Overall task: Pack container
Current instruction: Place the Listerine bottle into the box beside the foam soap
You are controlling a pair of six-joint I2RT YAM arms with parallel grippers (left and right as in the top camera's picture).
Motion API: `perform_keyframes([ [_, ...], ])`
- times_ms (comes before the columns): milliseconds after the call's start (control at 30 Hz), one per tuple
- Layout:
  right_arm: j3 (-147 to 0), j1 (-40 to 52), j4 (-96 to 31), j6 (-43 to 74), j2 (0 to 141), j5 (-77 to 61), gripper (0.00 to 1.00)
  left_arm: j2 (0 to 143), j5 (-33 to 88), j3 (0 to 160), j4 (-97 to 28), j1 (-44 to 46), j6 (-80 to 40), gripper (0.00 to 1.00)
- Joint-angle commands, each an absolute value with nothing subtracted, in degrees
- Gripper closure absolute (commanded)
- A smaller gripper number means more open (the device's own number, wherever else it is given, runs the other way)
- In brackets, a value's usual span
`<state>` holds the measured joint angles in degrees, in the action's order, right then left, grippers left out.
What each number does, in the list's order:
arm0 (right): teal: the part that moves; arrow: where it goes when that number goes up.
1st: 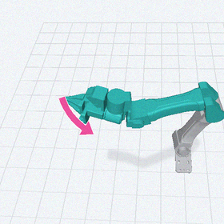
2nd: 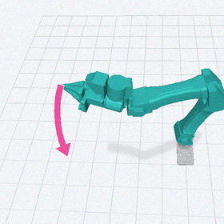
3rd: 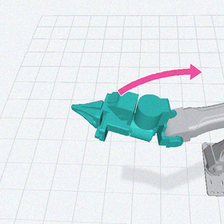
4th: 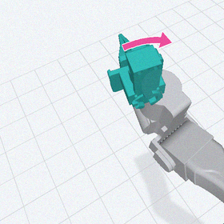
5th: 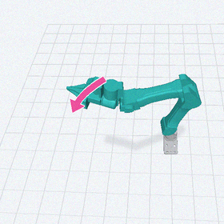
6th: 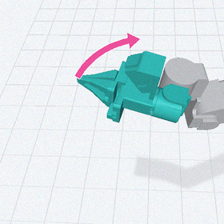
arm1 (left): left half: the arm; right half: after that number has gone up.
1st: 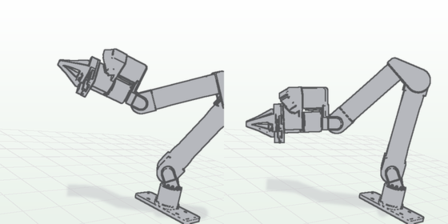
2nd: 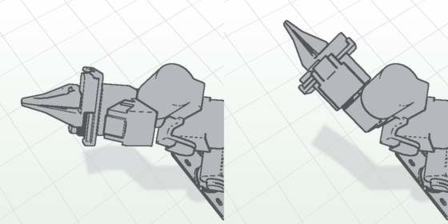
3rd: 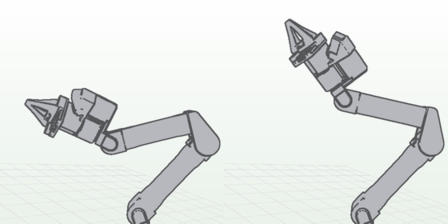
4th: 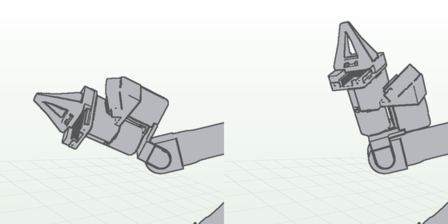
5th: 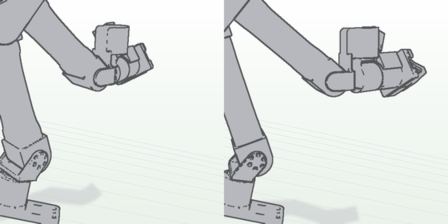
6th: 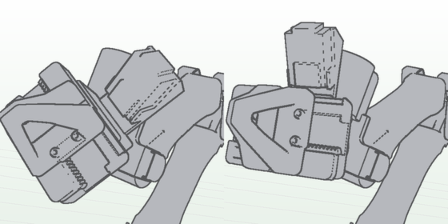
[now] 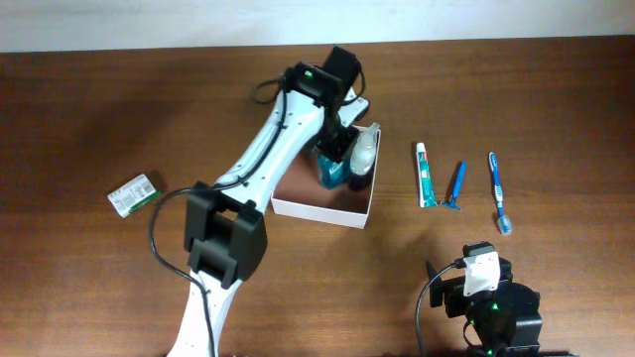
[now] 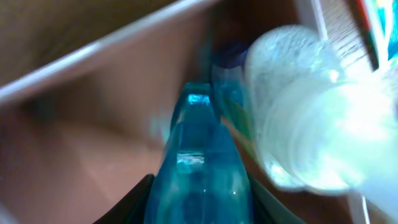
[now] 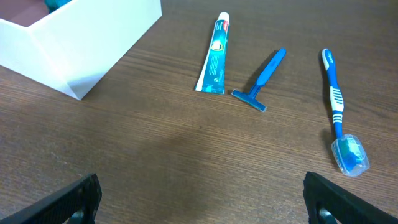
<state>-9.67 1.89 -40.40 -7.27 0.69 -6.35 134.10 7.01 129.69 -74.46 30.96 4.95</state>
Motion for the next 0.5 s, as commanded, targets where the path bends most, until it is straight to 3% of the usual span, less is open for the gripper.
perform_keyframes([
  [0,-9.4,1.4,-40.5,-7.0,0.3,-6.4,0.01,133.9,7.6,130.1,-74.3,31.4,4.3,0.49],
  [100,-9.4,1.4,-40.5,-7.0,0.3,-6.4,0.01,133.7,6.4,131.2,-74.7,31.4,4.3,0.21],
  [133,-9.4,1.4,-40.5,-7.0,0.3,-6.4,0.01,133.7,5.5,131.9,-75.4,31.3,4.3,0.0],
  [467,-9.4,1.4,-40.5,-7.0,0.3,-6.4,0.01,132.2,2.2,157.3,-96.7,23.9,4.2,0.01],
])
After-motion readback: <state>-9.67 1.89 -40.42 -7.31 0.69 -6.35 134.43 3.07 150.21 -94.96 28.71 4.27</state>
